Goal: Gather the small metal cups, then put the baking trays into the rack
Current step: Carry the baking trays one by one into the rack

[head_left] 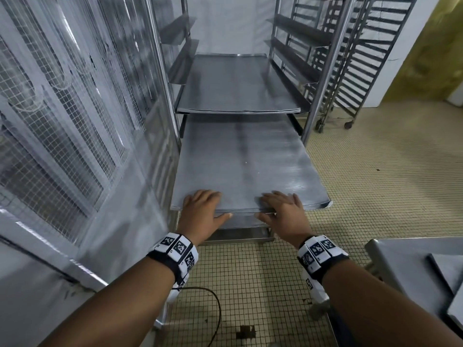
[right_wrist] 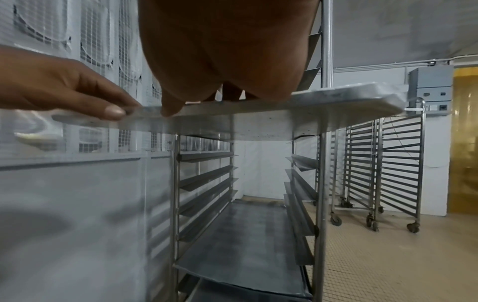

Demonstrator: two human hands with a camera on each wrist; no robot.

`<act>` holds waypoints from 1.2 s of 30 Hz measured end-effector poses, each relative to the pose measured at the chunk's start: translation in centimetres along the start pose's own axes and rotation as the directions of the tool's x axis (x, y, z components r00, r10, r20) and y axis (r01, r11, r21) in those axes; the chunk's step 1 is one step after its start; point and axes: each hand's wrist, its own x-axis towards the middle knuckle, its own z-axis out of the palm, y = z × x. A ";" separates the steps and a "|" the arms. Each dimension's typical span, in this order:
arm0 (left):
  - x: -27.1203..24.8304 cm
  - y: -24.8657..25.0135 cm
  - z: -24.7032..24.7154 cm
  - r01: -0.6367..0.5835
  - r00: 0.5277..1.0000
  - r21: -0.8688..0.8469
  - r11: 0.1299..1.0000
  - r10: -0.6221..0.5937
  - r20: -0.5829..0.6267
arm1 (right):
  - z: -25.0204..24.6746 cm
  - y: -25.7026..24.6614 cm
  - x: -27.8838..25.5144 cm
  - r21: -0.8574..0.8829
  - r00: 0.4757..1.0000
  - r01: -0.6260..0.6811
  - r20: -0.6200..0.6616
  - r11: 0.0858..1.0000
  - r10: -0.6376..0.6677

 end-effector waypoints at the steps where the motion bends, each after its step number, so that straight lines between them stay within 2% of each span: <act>1: 0.0 0.0 -0.1 0.031 0.999 0.053 0.998 -0.032 0.013 | 0.0 0.4 -0.2 -0.020 1.000 -0.009 -0.020 1.000 0.008; 5: 0.3 -0.2 -0.6 0.081 0.993 0.179 0.981 -0.096 0.074 | 0.0 2.8 -1.3 -0.119 0.997 -0.023 -0.081 0.993 0.014; 10: 1.6 -0.8 0.0 0.048 0.993 0.185 0.982 -0.068 0.101 | -0.2 3.7 -0.3 -0.175 0.997 -0.020 -0.075 0.984 0.007; 17: 6.1 -1.9 0.5 0.055 0.993 0.181 0.982 -0.073 0.091 | 0.1 4.7 4.9 -0.218 0.999 -0.009 -0.035 0.976 0.001; 26: 13.4 -4.2 1.8 0.083 0.993 0.225 0.971 -0.099 0.060 | 1.2 7.3 12.7 -0.238 0.996 0.017 -0.078 0.971 -0.037; 36: 20.7 -5.8 2.4 0.110 0.987 0.267 0.957 -0.137 0.083 | 2.2 10.1 20.9 -0.214 0.994 0.042 -0.085 0.976 -0.061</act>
